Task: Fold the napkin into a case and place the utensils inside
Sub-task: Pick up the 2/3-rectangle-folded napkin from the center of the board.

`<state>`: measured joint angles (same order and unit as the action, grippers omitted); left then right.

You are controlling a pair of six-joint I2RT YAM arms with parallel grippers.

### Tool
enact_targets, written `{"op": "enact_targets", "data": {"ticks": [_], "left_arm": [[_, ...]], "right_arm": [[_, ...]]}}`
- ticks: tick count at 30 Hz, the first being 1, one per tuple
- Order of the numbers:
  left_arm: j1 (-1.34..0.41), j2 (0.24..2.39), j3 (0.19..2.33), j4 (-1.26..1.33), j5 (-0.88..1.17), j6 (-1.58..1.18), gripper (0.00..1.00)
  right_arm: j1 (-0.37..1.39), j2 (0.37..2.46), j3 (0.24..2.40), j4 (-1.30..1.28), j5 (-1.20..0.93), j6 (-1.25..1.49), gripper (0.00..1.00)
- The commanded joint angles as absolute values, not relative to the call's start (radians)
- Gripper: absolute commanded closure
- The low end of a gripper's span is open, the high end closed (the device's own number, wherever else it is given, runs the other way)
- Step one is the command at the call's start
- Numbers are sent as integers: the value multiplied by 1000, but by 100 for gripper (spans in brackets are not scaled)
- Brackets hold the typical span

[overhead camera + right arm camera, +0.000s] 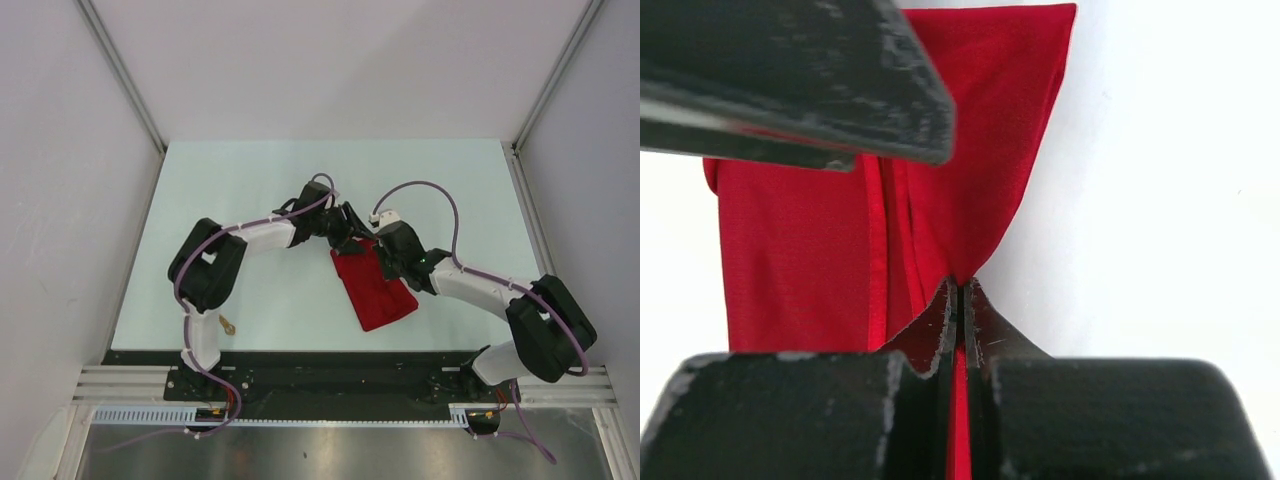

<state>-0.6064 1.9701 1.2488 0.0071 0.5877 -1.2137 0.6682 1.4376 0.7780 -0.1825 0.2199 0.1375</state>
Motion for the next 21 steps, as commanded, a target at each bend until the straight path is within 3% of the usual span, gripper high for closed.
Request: {"op": "enact_targets", "data": {"ticks": [1, 21], "left_arm": [[-614, 1991, 1315, -55, 591, -1236, 43], [-689, 2066, 1519, -359, 391, -1158, 38]], "right_arm": [[664, 1388, 784, -112, 223, 101, 100], [634, 1387, 753, -51, 179, 29, 100]]}}
